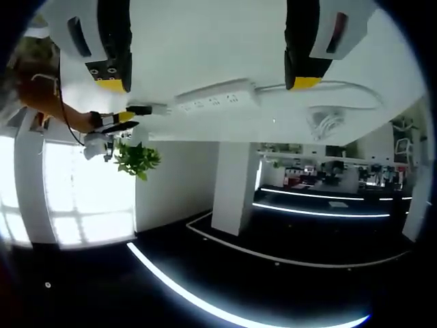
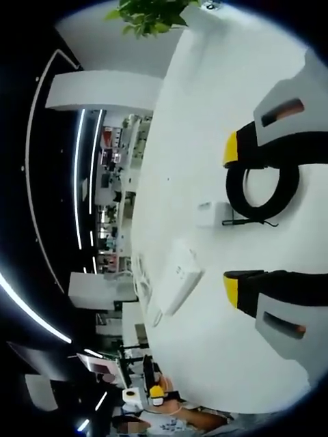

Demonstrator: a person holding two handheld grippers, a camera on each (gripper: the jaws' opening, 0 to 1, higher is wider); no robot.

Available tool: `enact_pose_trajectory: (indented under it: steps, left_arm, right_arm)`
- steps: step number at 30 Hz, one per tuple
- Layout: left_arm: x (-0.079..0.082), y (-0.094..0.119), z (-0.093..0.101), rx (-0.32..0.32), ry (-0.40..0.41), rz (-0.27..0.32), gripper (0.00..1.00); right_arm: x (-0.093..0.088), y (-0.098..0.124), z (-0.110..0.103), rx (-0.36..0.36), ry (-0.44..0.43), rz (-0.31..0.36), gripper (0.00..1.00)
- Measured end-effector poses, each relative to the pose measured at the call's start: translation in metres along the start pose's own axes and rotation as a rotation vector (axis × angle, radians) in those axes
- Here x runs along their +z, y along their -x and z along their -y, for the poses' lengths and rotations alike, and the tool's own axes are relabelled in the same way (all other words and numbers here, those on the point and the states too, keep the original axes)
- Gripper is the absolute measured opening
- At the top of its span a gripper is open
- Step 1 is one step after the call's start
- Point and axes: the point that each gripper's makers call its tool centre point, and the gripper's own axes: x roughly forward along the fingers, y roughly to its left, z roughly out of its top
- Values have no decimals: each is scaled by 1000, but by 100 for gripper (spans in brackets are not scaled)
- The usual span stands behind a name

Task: Straighten the power strip on the desk, plug the charger into it

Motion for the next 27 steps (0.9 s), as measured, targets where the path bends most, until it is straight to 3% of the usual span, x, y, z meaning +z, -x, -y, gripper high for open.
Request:
enact_pose_trajectory:
  steps: [13,27]
  left_arm:
    - [0,-1,0,0,-1,-3,94]
    - [-1,-2,2,-4,-1,-6,94]
  right_arm:
    - [-11,-1,0,17,1,-95,57]
    - [-26,-3,-8,82,19,-230,57]
